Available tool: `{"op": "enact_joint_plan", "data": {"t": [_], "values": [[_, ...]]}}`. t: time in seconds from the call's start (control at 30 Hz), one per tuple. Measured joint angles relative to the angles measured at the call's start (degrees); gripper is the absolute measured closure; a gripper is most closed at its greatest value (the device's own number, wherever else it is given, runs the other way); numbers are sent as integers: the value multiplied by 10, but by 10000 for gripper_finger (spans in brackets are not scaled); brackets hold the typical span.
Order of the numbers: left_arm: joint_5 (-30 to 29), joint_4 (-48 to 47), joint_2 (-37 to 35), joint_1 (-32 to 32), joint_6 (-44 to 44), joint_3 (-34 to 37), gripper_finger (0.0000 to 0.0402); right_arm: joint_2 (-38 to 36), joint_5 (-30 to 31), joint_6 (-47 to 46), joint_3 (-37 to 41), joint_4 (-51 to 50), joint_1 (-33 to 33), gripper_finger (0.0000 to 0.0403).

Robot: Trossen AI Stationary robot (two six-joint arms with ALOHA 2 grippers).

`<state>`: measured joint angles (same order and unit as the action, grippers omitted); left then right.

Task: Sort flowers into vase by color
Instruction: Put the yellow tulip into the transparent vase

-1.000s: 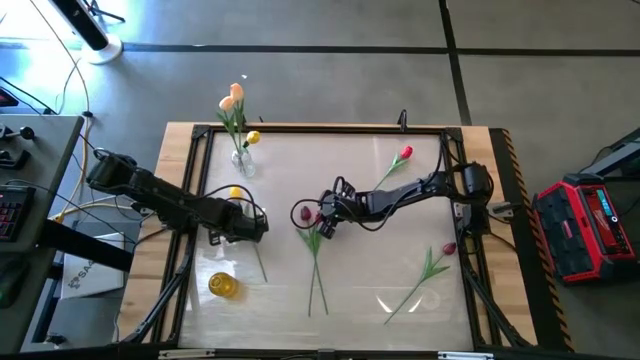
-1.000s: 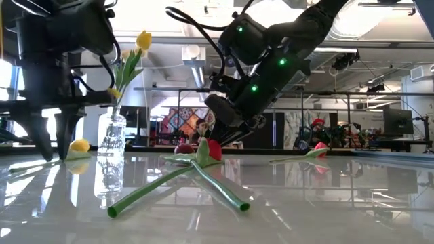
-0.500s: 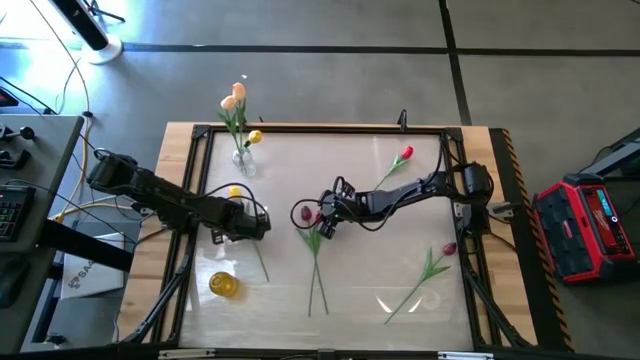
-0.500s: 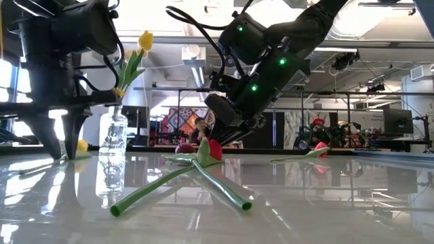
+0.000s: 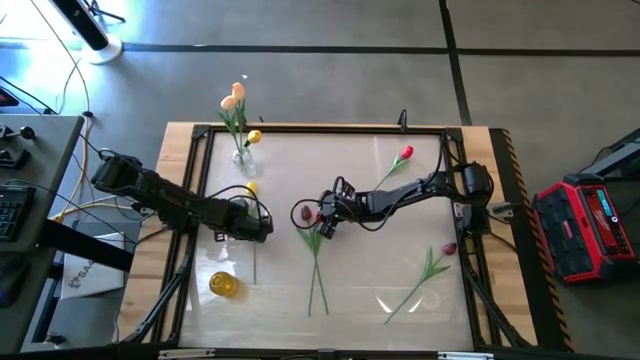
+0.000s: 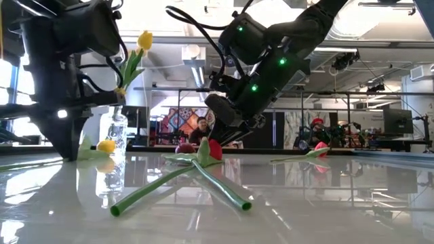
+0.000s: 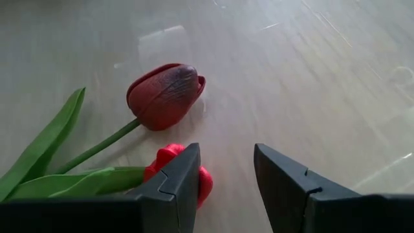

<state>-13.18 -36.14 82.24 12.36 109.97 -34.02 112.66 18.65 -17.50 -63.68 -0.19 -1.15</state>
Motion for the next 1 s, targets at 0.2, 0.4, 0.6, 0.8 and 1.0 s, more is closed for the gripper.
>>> {"op": "enact_joint_plan", "data": {"t": [0.2, 0.4, 0.6, 0.8, 1.0], "values": [[-64, -56, -1, 7, -8, -27, 401, 0, 3, 0, 0, 0, 0, 265], [-112, -78, -3, 22, -41, -76, 401, 0, 2, 0, 0, 1, 0, 265], [-154, -76, -4, 40, -126, -132, 401, 0, 2, -1, 0, 1, 0, 265], [-274, -77, -36, 56, -302, -206, 401, 0, 0, -5, 0, 0, 0, 265], [-391, -61, -90, 56, -514, -253, 401, 0, 0, -5, 0, -2, -6, 265]]}}
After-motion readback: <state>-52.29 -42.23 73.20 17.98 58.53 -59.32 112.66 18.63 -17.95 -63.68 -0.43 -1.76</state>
